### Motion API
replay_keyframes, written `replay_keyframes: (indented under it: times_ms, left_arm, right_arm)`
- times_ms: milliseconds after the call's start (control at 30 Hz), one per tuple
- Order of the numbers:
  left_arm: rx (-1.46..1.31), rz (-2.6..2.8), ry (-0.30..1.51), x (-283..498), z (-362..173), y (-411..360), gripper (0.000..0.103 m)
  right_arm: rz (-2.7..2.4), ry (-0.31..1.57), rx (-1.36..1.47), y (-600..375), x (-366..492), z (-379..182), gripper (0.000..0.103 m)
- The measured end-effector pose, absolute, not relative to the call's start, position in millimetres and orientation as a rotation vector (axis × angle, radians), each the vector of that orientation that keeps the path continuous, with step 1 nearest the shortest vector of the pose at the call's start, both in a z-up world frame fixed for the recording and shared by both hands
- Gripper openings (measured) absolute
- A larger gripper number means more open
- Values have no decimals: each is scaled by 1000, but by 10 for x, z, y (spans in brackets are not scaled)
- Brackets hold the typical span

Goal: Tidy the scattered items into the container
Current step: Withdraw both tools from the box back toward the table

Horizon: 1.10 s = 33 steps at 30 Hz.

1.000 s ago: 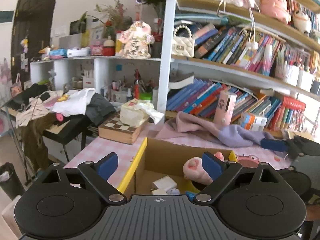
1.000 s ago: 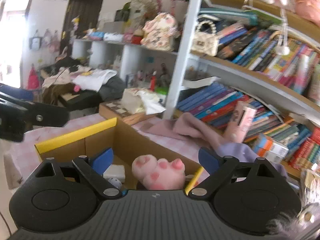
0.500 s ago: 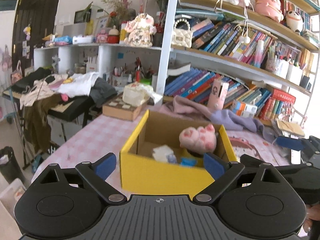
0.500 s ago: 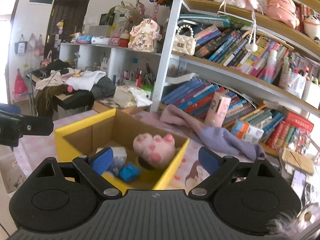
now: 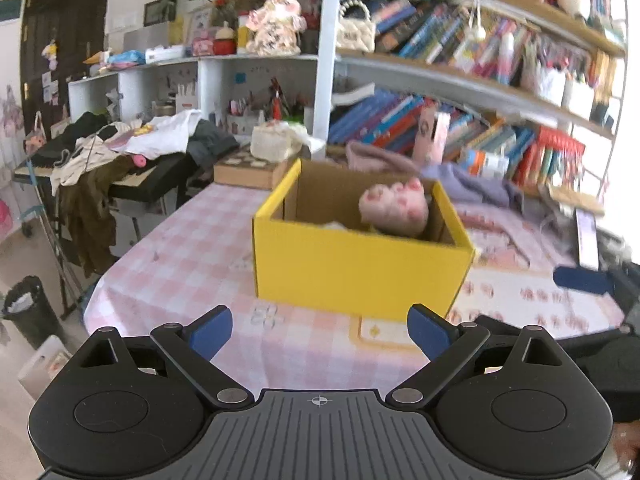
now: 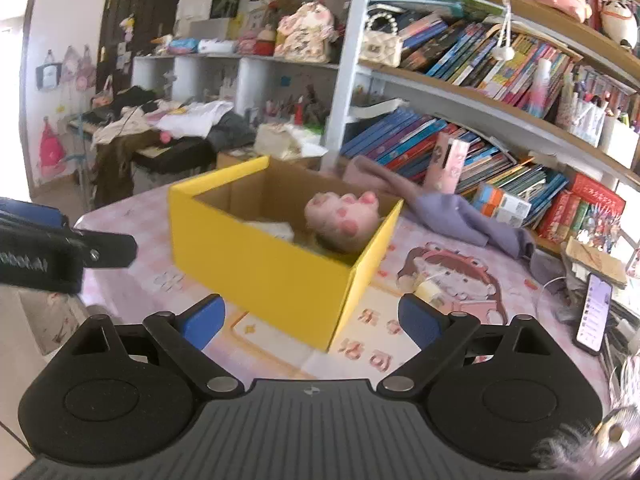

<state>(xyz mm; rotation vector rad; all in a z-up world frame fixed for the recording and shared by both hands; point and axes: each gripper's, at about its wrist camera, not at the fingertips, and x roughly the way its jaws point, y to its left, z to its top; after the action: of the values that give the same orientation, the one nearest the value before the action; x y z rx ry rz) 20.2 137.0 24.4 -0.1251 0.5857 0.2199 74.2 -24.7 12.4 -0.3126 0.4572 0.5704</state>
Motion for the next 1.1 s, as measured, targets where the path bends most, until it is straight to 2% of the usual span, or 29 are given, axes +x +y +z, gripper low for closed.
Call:
replay_keyframes:
  times_ms: [567, 867, 1100]
  left_arm:
    - [-123, 197, 702, 116, 29, 1281, 96]
    - [-209, 168, 806, 279, -174, 1258, 96]
    - [-165, 99, 839, 471, -222, 1021, 96]
  right_arm:
    - [580, 581, -403, -217, 580, -55, 98]
    - [521, 657, -413, -421, 635, -187, 100]
    - [460, 685, -391, -647, 729, -230, 100]
